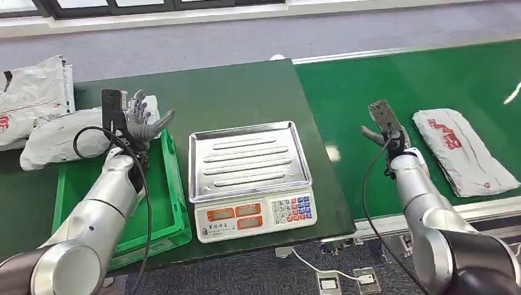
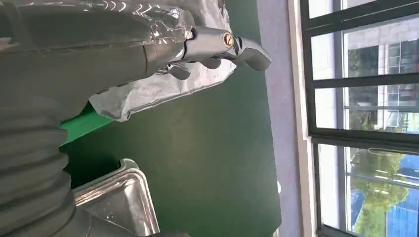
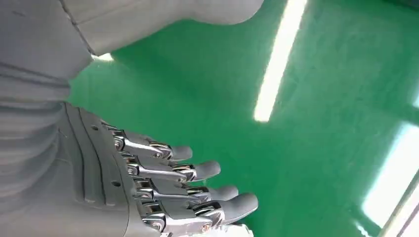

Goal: Moved the parcel from conveyor to table for the left to box.

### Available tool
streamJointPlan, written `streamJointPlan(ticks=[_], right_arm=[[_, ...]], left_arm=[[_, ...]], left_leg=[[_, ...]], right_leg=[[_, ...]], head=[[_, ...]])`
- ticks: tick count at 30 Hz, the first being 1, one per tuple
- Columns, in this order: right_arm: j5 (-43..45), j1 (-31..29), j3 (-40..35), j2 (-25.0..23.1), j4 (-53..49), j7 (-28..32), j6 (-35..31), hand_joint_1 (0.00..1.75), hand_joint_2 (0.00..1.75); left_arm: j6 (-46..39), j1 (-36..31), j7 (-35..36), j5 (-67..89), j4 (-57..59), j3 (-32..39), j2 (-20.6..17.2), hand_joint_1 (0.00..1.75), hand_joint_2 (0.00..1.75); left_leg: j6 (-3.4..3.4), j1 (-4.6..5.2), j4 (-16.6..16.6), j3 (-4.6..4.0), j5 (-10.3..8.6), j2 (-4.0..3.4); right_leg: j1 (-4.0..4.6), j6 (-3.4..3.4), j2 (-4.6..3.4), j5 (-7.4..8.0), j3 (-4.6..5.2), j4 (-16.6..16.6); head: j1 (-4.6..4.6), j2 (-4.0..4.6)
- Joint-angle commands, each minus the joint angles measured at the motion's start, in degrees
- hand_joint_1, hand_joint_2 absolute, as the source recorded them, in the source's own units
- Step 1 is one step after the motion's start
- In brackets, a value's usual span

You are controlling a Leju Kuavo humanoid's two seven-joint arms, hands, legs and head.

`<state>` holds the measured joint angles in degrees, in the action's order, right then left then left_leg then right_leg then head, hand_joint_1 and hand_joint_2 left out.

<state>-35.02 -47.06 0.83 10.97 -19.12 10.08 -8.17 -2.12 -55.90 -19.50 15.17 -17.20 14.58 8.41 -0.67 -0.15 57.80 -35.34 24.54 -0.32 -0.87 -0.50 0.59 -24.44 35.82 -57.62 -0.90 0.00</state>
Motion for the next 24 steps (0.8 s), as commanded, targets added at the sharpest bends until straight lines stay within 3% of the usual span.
streamJointPlan(ticks=[1,10,14,24], right_arm=[[-0.90,-3.08,0.26,-0.52,3.35,-0.18,0.23,0.00,1.75],[-10.39,-4.41,-6.13,0.49,4.32,-7.25,-0.40,0.00,1.75],[-18.24,-5.54,-11.31,1.93,4.83,-16.91,0.40,0.00,1.75],[-21.66,-4.53,-13.36,1.32,4.49,-18.88,1.13,0.00,1.75]], left_arm=[[0.34,-1.10,-0.22,-0.45,2.28,-4.07,-0.88,0.00,1.75],[0.40,-1.42,0.75,-0.30,2.51,-4.81,-0.53,0.00,1.75],[0.62,-1.42,1.44,-0.27,2.53,-5.24,-0.02,0.00,1.75],[0.75,-0.53,1.76,-0.31,2.65,-5.41,-0.28,0.00,1.75]], left_leg=[[-0.01,-0.02,-0.03,0.16,0.06,-0.05],[0.00,-0.02,-0.03,0.22,0.08,-0.08],[0.00,-0.03,0.00,0.18,0.08,-0.04],[0.00,-0.01,-0.02,0.08,0.03,-0.01]], right_leg=[[0.02,0.04,-0.10,-0.03,-0.13,0.03],[0.02,0.06,-0.14,-0.04,-0.19,0.05],[0.03,0.04,-0.11,-0.04,-0.17,0.05],[0.01,0.03,-0.05,-0.01,-0.08,0.04]], head=[[0.00,0.00],[0.00,0.00],[0.00,0.00],[0.00,0.00]])
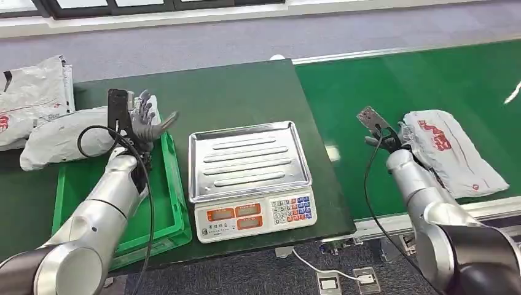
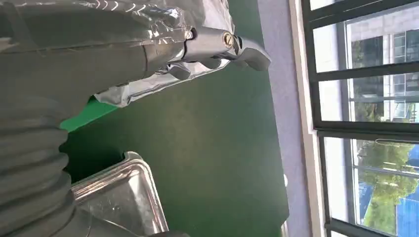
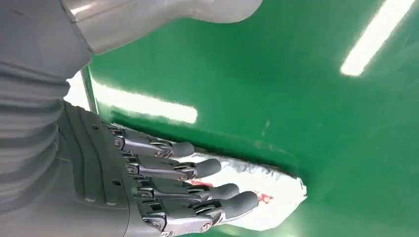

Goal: Moved the parcel from conveyor to table for the left to box.

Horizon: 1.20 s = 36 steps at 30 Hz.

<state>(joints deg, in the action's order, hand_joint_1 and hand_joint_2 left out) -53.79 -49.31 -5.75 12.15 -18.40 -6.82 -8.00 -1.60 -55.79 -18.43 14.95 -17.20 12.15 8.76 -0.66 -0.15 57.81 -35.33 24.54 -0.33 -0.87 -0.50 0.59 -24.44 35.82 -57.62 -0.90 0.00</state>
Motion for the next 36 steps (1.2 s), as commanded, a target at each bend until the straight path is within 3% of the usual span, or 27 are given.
streamJointPlan(ticks=[1,5,10,14,23,26,28,30,36], right_arm=[[-2.80,-2.21,-6.65,0.11,3.76,-1.94,0.92,0.00,1.75],[-2.78,-2.11,-6.59,0.11,3.75,-1.88,0.85,0.00,1.75],[-8.89,-1.29,-9.36,0.89,3.89,-6.48,0.33,0.00,1.75],[-14.18,-2.00,-13.28,0.59,4.77,-10.88,6.01,0.00,1.75],[-14.29,-1.94,-13.34,0.36,4.70,-11.09,6.00,0.00,1.75],[-17.41,-1.38,-14.91,0.53,4.26,-15.78,4.71,0.00,1.75],[-17.13,-1.02,-14.20,0.68,4.23,-15.97,4.47,0.00,1.75],[-13.00,-0.23,-9.34,0.09,3.55,-10.04,3.70,0.00,1.75],[-14.56,-0.31,-8.73,-1.11,3.85,-9.98,2.77,0.00,1.75]], left_arm=[[0.23,-0.60,0.68,-0.11,2.66,-2.97,-0.68,0.00,1.75],[0.24,-0.54,0.66,-0.13,2.67,-2.96,-0.71,0.00,1.75],[0.29,-0.01,0.64,-0.39,2.62,-3.17,-0.89,0.00,1.75],[0.10,0.40,0.81,-0.61,2.71,-3.27,-0.96,0.00,1.75],[0.06,0.52,0.77,-0.61,2.75,-3.28,-0.96,0.00,1.75],[-0.24,0.95,0.78,-0.78,2.60,-3.41,-1.10,0.00,1.75],[-0.38,1.16,0.69,-0.83,2.59,-3.42,-1.16,0.00,1.75],[-0.45,1.47,0.38,-1.17,2.52,-3.40,-1.66,0.00,1.75],[-0.23,1.63,0.12,-1.53,2.62,-3.56,-1.94,0.00,1.75]], left_leg=[[-0.01,-0.04,-0.06,0.20,0.06,-0.01],[-0.01,-0.05,-0.05,0.23,0.08,-0.02],[0.00,-0.06,-0.06,0.23,0.07,0.02],[0.00,-0.05,-0.05,0.18,0.05,0.02],[0.00,-0.07,-0.04,0.23,0.09,-0.02],[0.01,-0.06,-0.07,0.26,0.08,-0.04],[0.01,-0.05,-0.06,0.23,0.08,-0.02],[0.01,-0.04,-0.06,0.15,0.04,0.02],[-0.01,-0.01,-0.05,0.13,0.04,-0.07]], right_leg=[[0.04,0.05,-0.07,-0.03,-0.20,0.08],[0.05,0.05,-0.09,-0.04,-0.23,0.09],[0.06,0.04,-0.04,-0.04,-0.26,0.11],[0.04,0.04,-0.03,-0.03,-0.20,0.10],[0.07,0.05,-0.08,-0.04,-0.24,0.09],[0.06,0.04,-0.11,-0.03,-0.26,0.13],[0.05,0.04,-0.08,-0.03,-0.24,0.11],[0.04,0.03,-0.02,-0.03,-0.17,0.09],[0.01,0.04,-0.10,-0.01,-0.10,0.04]], head=[[0.00,0.00],[0.00,0.00],[0.00,0.00],[0.00,0.00],[0.00,0.00],[0.00,0.00],[0.00,0.00],[0.00,0.00],[0.00,0.00]])
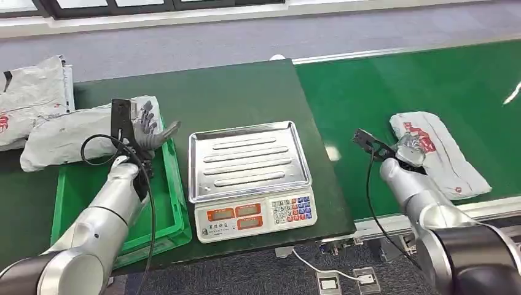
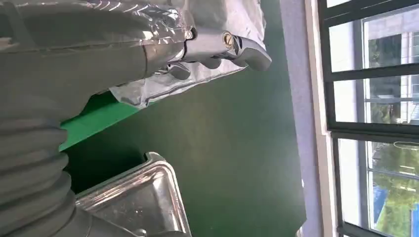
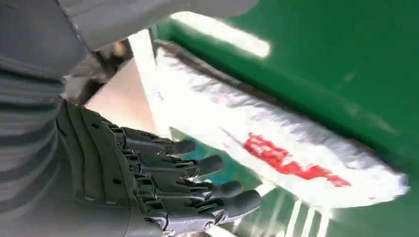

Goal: Moved the parcel from conveyor to table for the left to box.

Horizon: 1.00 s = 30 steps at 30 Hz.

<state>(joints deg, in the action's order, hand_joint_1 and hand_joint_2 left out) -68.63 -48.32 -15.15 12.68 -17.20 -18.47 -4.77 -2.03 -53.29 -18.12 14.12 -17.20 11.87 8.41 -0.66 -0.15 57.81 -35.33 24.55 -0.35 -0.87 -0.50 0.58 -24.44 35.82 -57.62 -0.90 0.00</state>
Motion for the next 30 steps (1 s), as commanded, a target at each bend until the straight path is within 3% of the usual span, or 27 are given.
streamJointPlan(ticks=[1,9,17,25,30], right_arm=[[0.00,-1.29,0.66,-1.69,2.59,1.51,-0.65,0.00,1.75],[1.23,0.40,2.33,-2.09,2.61,3.86,-1.39,0.00,1.75],[3.75,6.73,6.79,-3.52,2.08,9.33,-13.78,0.00,1.75],[2.94,6.41,6.81,-3.41,3.12,8.16,-10.87,0.00,1.75],[2.11,5.91,7.25,-3.08,3.07,7.45,-10.05,0.00,1.75]], left_arm=[[0.18,-0.88,-0.20,-0.78,2.62,-3.27,-1.54,0.00,1.75],[0.45,-0.70,0.20,-0.84,2.80,-3.43,-1.42,0.00,1.75],[0.87,0.03,-0.47,-1.27,2.66,-3.68,-2.07,0.00,1.75],[0.20,-1.33,-0.54,-1.50,2.55,-3.68,-2.47,0.00,1.75],[-1.93,-8.26,-0.35,-1.41,1.75,-3.82,-4.39,0.00,1.75]], left_leg=[[-0.02,-0.06,-0.08,0.25,0.07,-0.06],[0.00,-0.05,-0.06,0.21,0.07,-0.02],[-0.02,-0.06,-0.10,0.24,0.06,0.02],[-0.01,-0.07,-0.09,0.30,0.09,-0.05],[-0.02,-0.14,0.02,0.19,0.11,0.06]], right_leg=[[0.06,0.06,-0.13,-0.02,-0.24,0.12],[0.05,0.04,-0.09,-0.03,-0.21,0.10],[0.06,0.05,-0.03,-0.04,-0.26,0.13],[0.07,0.06,-0.15,-0.04,-0.29,0.12],[0.14,0.07,-0.05,-0.07,-0.26,0.08]], head=[[0.00,0.00],[0.00,0.00],[0.00,0.00],[0.00,0.00],[0.00,0.00]])
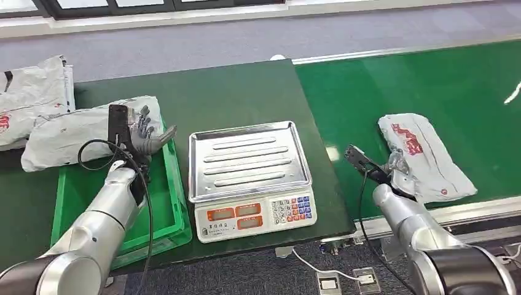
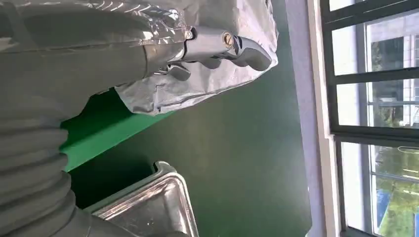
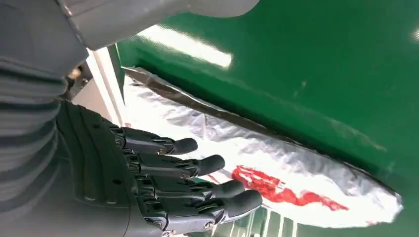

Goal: Moved the parcel from conveyor to table for the left to box.

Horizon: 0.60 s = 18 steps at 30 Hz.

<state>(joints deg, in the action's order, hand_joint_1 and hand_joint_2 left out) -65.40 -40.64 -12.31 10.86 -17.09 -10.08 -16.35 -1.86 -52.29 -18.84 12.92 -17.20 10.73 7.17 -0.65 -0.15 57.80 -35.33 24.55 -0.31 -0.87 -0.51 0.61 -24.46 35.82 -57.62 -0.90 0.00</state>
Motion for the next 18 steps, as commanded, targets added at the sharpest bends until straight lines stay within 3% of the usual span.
streamJointPlan(ticks=[1,4,13,18], right_arm=[[-1.11,-1.95,4.83,-1.32,2.93,-0.74,1.87,0.00,1.75],[-1.45,-2.44,5.43,-1.83,2.99,-0.79,3.16,0.00,1.75],[-2.63,-2.81,5.68,-2.29,2.80,-1.33,3.05,0.00,1.75],[-4.35,-4.39,5.21,-2.30,3.32,-4.58,5.06,0.00,1.75]], left_arm=[[-2.23,-10.85,1.37,-0.08,1.80,-2.89,-3.55,0.00,1.75],[-0.63,-15.34,8.00,-0.88,2.42,-2.59,-4.87,0.00,1.75],[-2.76,-16.53,8.59,-0.02,2.44,-3.01,-5.87,0.00,1.75],[-2.41,-15.32,8.02,-0.84,2.56,-2.06,-6.29,0.00,1.75]], left_leg=[[-0.04,-0.12,0.17,-0.06,0.09,0.02],[-0.04,-0.18,0.27,-0.09,0.13,0.05],[-0.03,-0.10,-0.03,0.26,0.11,-0.15],[-0.01,-0.04,0.01,0.13,0.07,-0.15]], right_leg=[[0.12,0.08,-0.05,-0.06,0.03,-0.11],[0.19,0.09,-0.03,-0.08,0.02,-0.14],[0.12,0.09,-0.23,-0.03,-0.24,0.09],[0.05,0.04,-0.19,-0.01,-0.11,0.01]], head=[[0.00,0.00],[0.00,0.00],[0.00,0.00],[0.00,0.00]])
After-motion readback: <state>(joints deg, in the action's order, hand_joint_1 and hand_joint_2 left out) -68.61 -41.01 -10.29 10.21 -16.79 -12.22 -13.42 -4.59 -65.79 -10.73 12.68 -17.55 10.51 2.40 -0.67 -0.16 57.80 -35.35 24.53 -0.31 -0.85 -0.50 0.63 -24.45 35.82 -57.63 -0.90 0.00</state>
